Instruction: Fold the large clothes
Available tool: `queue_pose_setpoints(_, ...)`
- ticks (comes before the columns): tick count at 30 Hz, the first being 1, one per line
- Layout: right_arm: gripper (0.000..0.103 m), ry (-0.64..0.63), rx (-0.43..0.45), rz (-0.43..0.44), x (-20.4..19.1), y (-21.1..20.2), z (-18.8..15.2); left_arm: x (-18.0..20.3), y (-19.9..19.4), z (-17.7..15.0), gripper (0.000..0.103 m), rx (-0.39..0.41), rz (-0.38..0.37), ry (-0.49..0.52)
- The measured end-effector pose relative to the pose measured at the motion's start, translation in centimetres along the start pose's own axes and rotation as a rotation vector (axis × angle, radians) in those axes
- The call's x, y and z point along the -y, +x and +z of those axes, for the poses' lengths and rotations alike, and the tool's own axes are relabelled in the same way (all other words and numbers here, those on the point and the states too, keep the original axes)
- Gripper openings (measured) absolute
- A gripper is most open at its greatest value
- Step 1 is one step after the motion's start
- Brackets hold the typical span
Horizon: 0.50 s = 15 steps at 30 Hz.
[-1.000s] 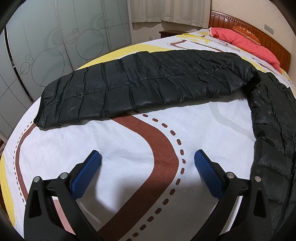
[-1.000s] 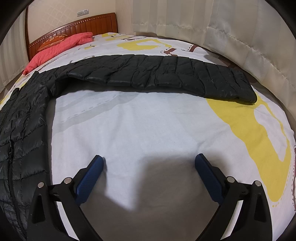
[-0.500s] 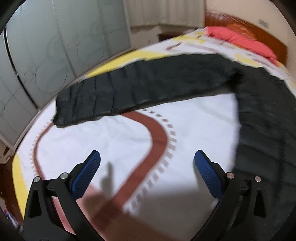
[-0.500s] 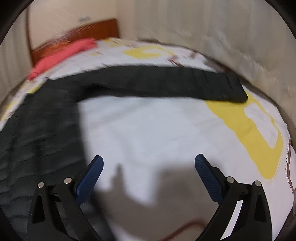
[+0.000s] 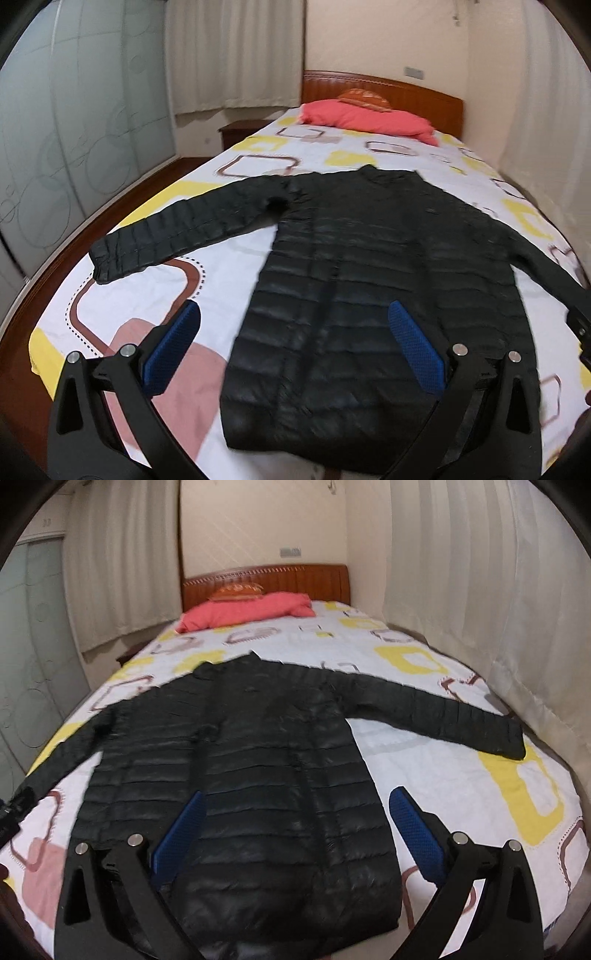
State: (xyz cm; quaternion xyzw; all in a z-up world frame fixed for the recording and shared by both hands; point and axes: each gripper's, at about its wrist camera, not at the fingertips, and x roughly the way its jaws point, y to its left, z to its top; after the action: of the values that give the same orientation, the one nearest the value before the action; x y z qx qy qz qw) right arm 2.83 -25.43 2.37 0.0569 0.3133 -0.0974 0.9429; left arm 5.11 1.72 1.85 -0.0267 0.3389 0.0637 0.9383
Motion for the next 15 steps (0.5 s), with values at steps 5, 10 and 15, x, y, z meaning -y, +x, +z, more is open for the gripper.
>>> queue_pose_setpoints(5,0.098,-0.029,0.027,0.001,-0.5,-2.7,-1.1,0.9,-3.0,-1.9,0.101,-0.001,-0.011,-0.007)
queue_pose_setpoints(10,0.098,-0.041,0.026,-0.01,-0.3,-4.2,-2.6,1.7,-4.9,-3.5,0.101,-0.002,-0.011,0.027)
queue_pose_setpoints(15,0.098,-0.049,0.022,-0.02,-0.1,-5.1,-3.5,2.3,-6.2,-4.4,0.101,0.0,-0.05,0.043)
